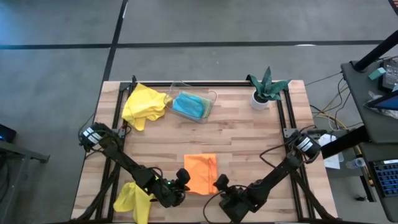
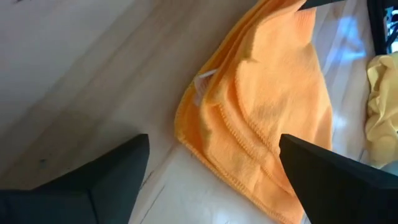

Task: Fold microfiber towels
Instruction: Fold the orange towel

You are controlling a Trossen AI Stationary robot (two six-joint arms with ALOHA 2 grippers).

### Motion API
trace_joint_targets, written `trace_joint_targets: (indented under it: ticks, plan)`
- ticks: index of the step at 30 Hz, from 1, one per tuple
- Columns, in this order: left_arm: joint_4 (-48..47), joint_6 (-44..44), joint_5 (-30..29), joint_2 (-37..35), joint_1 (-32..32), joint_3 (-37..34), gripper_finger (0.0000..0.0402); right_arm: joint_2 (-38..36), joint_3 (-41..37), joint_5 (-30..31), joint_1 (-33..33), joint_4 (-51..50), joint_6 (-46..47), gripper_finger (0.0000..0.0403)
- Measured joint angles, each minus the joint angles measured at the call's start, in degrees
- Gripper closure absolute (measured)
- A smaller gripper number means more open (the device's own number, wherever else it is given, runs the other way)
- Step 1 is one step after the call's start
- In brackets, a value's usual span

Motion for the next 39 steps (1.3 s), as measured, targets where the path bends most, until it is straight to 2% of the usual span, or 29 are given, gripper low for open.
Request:
trace_joint_targets:
  ticks: [8,22,25,32,39]
  plan:
    - [1.49,0.01,0.36,0.0,0.45,0.48,0.0401,0.13,-0.17,1.05,-1.58,5.26,-4.17,0.0068]
    - [1.42,0.02,1.73,0.0,0.61,0.26,0.0402,0.28,-0.22,1.3,-2.44,7.15,-4.06,0.0084]
    - [1.4,-0.04,1.95,0.0,0.67,-0.05,0.0401,0.3,-0.24,0.95,-2.44,7.37,-4.02,0.0117]
    - [1.38,-1.4,3.89,0.0,1.32,-0.44,0.0401,0.41,-0.28,-0.28,-2.44,8.14,-4.01,0.0241]
    - [1.4,-1.5,4.0,0.0,1.35,-0.44,0.0401,0.43,-0.28,-1.41,-2.56,9.06,-4.06,0.0345]
